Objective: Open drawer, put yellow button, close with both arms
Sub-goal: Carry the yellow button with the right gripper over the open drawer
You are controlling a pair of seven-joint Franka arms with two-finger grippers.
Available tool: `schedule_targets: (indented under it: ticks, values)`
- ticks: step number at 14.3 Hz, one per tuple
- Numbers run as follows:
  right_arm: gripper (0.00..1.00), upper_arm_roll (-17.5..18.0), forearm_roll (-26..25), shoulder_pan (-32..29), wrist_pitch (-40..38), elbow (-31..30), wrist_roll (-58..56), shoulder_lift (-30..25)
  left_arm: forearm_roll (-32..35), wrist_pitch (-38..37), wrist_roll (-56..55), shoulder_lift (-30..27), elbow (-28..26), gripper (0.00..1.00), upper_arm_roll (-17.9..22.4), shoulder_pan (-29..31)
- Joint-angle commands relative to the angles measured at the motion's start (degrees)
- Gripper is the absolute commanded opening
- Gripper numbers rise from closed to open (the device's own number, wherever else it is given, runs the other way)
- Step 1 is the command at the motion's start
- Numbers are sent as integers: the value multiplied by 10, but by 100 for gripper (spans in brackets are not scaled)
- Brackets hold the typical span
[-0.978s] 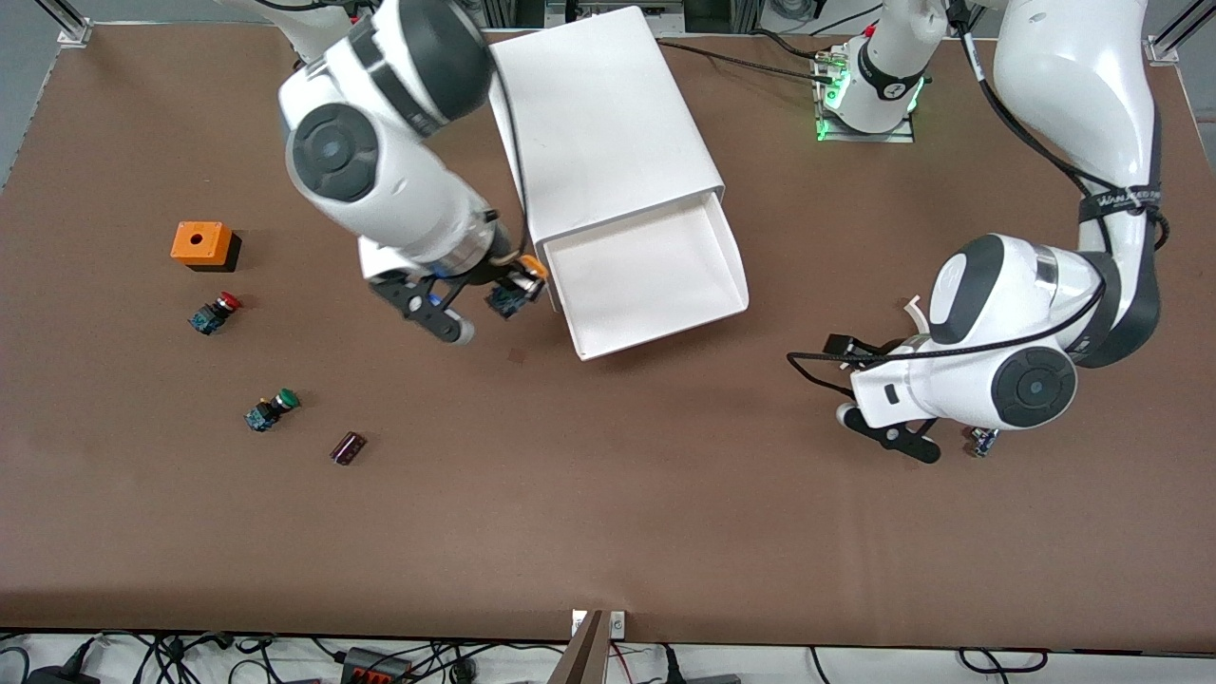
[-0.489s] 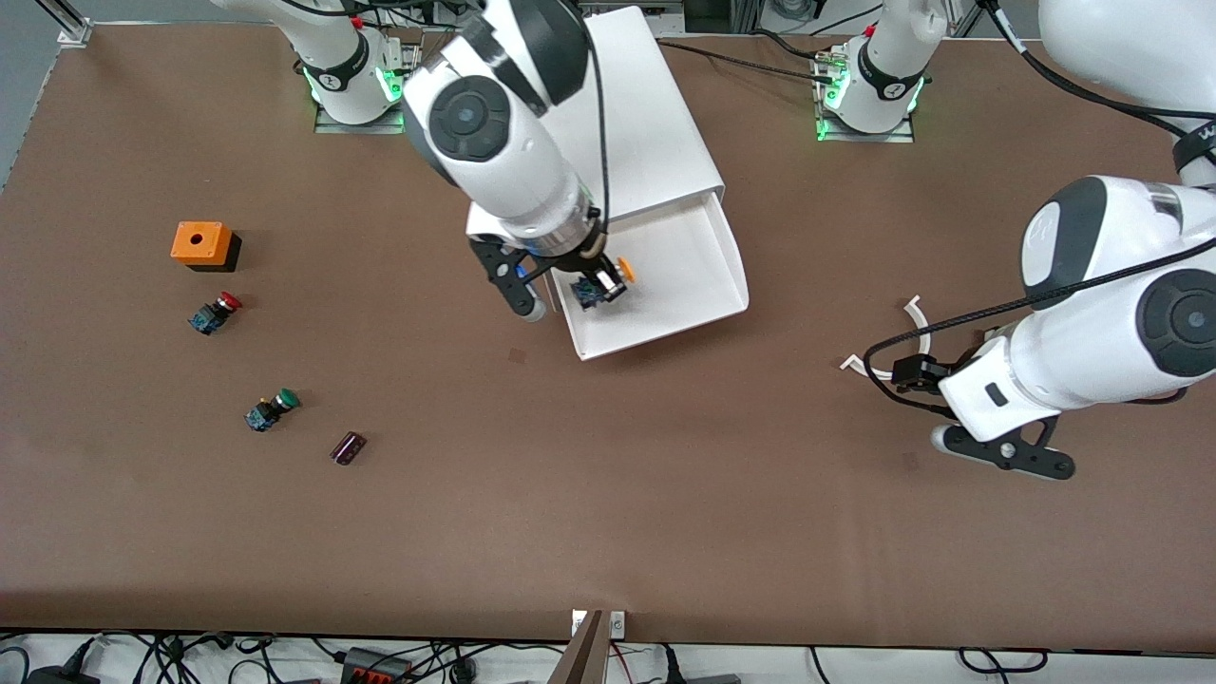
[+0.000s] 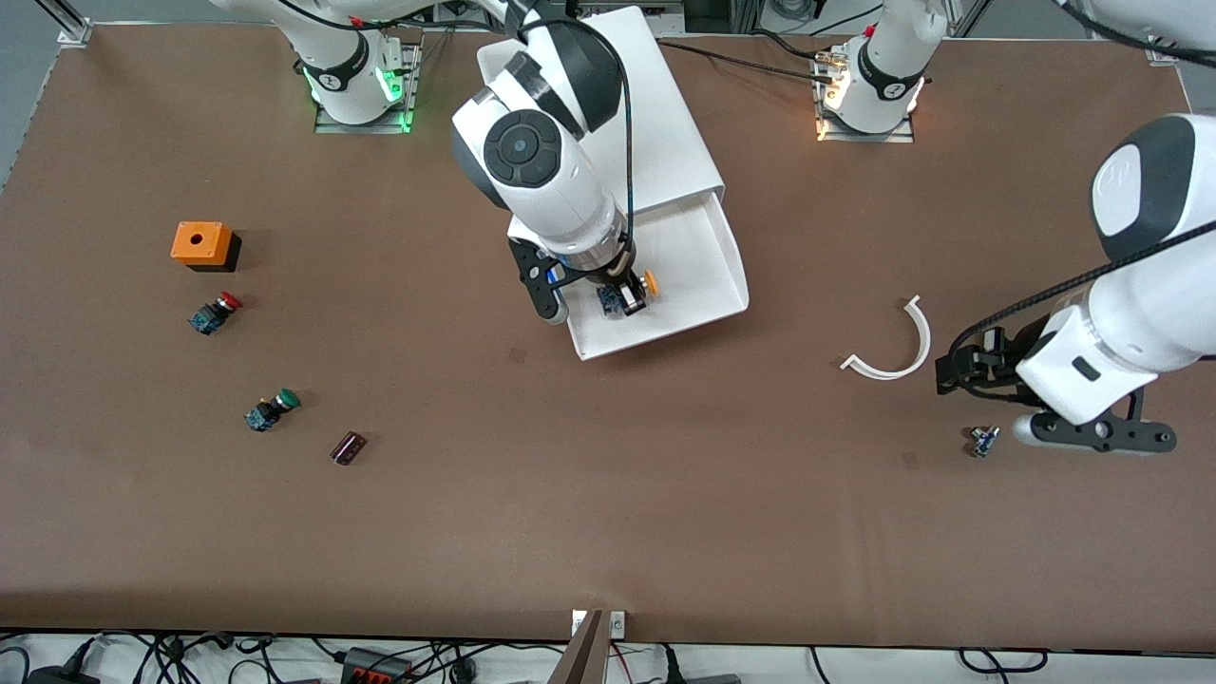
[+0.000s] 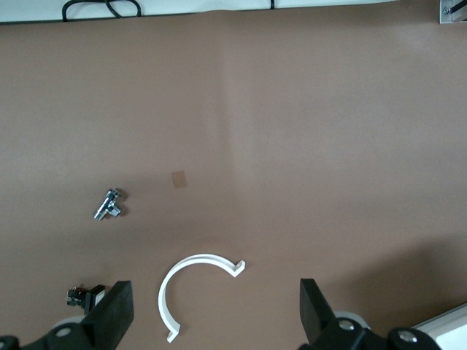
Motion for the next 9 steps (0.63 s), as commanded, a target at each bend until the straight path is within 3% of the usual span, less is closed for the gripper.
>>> schedule_targets:
  ticks: [1, 9]
  values:
    - [0, -3, 5, 16, -2, 19, 48, 18, -6, 42, -8, -118, -166, 100, -1, 1]
    - [0, -3, 5, 27, 2, 2, 83, 22, -7, 52, -88, -88, -165, 100, -4, -5]
